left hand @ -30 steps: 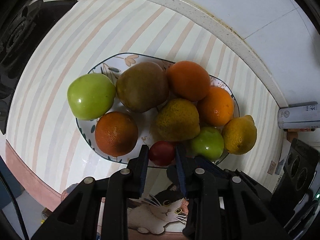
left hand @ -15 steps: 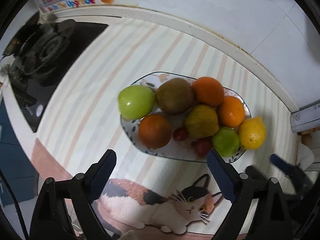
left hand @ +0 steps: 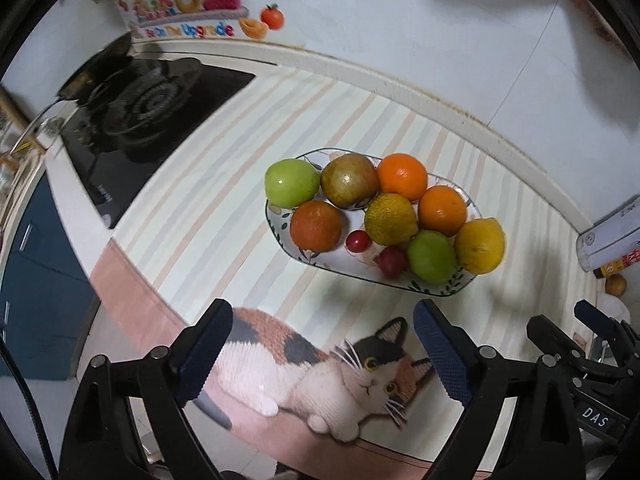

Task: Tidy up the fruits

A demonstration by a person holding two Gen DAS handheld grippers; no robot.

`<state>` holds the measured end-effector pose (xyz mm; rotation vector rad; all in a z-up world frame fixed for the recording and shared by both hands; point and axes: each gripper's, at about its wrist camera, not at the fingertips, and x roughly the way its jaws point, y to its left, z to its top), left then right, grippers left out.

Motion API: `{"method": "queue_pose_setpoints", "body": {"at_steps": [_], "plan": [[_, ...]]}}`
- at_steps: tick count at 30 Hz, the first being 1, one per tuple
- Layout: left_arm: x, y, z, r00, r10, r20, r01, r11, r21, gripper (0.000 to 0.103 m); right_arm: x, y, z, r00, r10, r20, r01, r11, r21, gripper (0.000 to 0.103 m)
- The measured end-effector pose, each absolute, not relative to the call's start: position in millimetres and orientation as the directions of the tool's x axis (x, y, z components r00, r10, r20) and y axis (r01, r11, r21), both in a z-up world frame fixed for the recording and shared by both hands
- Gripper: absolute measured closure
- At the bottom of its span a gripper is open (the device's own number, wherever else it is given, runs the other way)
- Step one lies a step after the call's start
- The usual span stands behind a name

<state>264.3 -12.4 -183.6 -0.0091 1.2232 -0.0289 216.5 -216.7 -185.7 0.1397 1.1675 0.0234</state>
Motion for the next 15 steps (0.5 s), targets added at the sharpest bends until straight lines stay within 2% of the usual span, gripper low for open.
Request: {"method": "queue_pose_setpoints", "body": {"at_steps": [15], "plan": [[126.2, -33.5, -77.2, 0.520, 0.015, -0.854, -0.065, 0.998, -0.021, 0.011, 89.5, -229.2, -59.5, 0.545, 0.107, -0.832, -0.083, 0.994, 0.074, 0.005]]}}
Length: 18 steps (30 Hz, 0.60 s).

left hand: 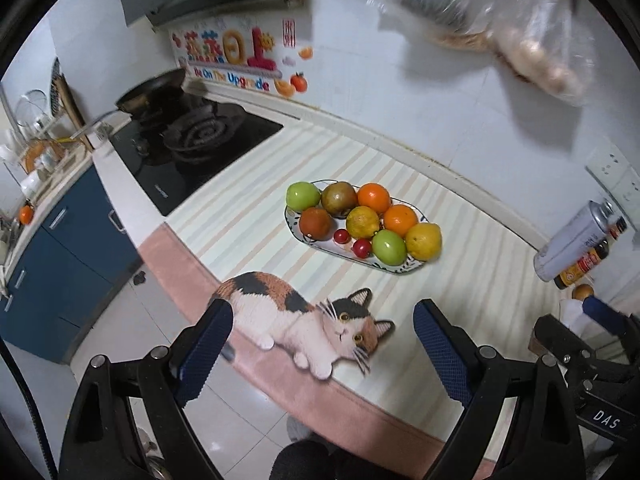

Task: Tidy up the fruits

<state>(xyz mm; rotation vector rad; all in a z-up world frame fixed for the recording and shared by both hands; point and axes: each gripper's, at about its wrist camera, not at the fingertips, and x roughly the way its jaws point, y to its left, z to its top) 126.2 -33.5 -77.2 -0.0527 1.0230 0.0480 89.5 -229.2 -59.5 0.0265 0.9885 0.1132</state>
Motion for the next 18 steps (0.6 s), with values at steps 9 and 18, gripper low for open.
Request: {"method": "queue_pose_setpoints", "body": {"at_steps": [9, 18], "plan": [[63.5, -33.4, -25.1, 0.596, 0.002, -0.803, -0.044, 0.999, -0.031, 0.011, 19.0, -228.4, 15.5, 0.636, 0.116, -0.763, -0.088, 0.993, 0.077, 0.005], [28.6, -32.2, 8.0, 0.651, 0.017, -0.759, -0.037, 0.999, -0.008, 0.011, -19.4, -221.6, 48.9, 0.681, 0.095, -0.726, -0.083, 0.995, 0.053, 0.005]]}}
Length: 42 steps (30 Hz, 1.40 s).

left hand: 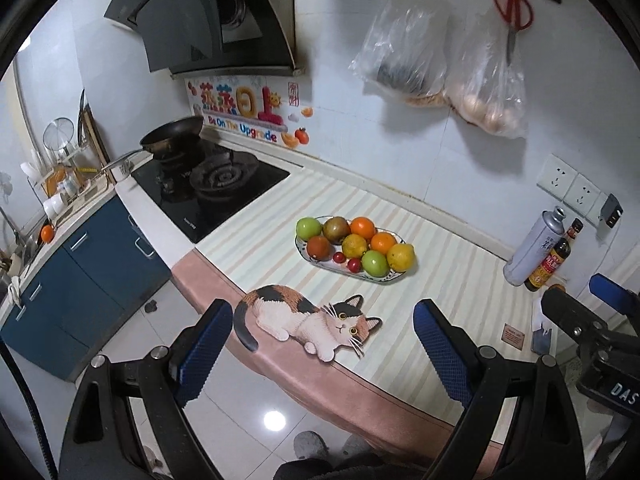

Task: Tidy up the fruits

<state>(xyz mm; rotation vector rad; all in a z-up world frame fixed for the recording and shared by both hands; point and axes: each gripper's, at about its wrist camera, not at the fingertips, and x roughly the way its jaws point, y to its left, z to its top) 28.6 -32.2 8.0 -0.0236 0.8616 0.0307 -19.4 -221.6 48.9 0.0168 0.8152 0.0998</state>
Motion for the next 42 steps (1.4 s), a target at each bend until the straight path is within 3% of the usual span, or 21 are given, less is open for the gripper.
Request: {"method": "queue_pose_setpoints", "body": {"at_steps": [13, 42], "plan": [[37.5, -31.2, 8.3, 0.654, 0.020, -0.756, -0.040, 0.999, -0.009, 0.011, -8.3, -215.5, 48.5, 0.679, 0.101, -0.727, -0.085, 0.995, 0.060, 0.005], [161.4, -12.5, -82.1, 0.523, 0.098, -0.847, -0.101, 0.993, 0.053, 0.011, 137.3, -201.8, -61.7, 0.543, 0.083, -0.835, -0.039, 0.997, 0.074, 0.005]]}}
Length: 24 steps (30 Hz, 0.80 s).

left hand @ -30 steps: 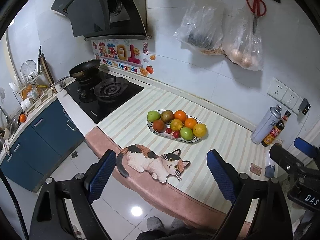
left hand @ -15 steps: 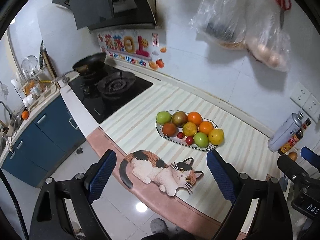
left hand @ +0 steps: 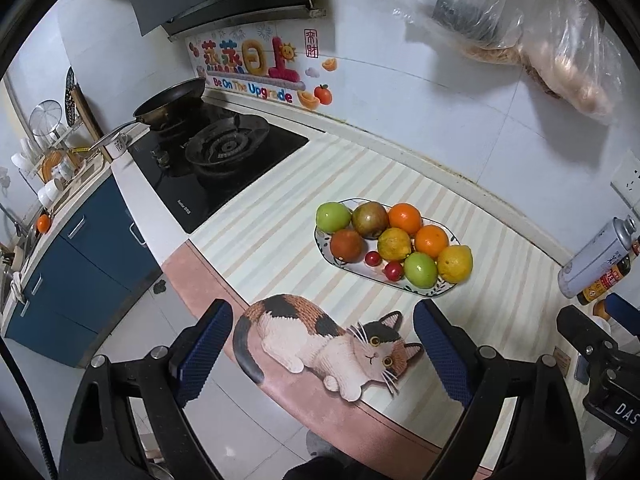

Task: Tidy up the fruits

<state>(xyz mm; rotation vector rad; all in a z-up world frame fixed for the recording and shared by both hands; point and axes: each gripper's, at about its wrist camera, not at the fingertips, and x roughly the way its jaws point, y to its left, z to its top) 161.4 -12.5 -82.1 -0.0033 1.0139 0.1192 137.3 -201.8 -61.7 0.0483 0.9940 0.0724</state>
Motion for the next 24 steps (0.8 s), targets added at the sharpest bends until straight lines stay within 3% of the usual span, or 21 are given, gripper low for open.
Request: {"method": "queue_pose_setpoints", "body": {"at_steps": [24], "plan": [[171.4, -3.3, -86.4, 0.524, 0.076, -0.848, -0.096, 0.995, 0.029, 0.010, 141.8, -191.5, -66.4, 0.533, 0.074, -0.843, -0.032, 0.997, 0.067, 0.001]]}}
